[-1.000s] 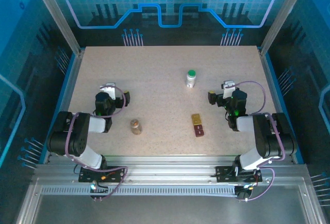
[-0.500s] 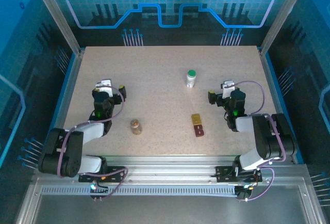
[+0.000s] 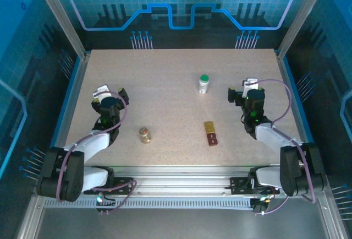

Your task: Sort the pills into containers

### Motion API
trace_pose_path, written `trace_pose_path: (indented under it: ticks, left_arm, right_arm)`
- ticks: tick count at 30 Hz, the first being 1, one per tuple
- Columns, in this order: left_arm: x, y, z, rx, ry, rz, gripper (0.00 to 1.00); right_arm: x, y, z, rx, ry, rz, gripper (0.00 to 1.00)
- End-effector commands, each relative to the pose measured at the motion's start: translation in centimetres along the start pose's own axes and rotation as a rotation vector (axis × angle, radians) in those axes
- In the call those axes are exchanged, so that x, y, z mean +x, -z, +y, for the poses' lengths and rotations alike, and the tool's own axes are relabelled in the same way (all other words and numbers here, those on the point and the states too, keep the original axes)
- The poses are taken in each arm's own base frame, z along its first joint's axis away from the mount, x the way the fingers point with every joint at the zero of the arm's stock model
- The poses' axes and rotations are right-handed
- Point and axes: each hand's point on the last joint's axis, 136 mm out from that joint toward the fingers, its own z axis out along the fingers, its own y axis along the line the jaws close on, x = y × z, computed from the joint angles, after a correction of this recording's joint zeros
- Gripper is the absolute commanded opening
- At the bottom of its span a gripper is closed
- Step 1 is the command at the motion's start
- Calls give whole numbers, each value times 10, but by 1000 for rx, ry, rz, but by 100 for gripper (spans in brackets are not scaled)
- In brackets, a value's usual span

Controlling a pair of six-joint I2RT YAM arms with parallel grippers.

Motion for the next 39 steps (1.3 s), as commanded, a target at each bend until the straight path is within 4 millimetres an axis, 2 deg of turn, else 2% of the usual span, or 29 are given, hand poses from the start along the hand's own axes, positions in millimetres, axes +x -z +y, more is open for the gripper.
trace_pose_path:
  ticks: [1,5,10,16,22,28,32,39]
  left_arm:
    - [-8,7,-13,110,110,-16,99]
    - [-16,12,-35,208,154,30,99]
    - [-20,19,-37,206,264,86,99]
    - [-12,43,-79,240,82,220,99]
    - [-7,69,-114,339,28,347,99]
    - [-10,85,-125,385,35,399,99]
    - [-13,91,-125,402,39,389,99]
    - [-14,92,-123,390,45,396,99]
  right_arm:
    - [13,5,12,-48,-77,134,100]
    - [21,12,25,-94,-152,236,100]
    - [37,24,47,-172,-203,360,100]
    - [54,47,59,-167,-149,487,100]
    - [76,74,70,-174,-51,593,99]
    - [105,100,91,-244,22,677,96]
    - [121,107,106,-298,39,722,90]
    - [145,123,120,-327,34,818,87]
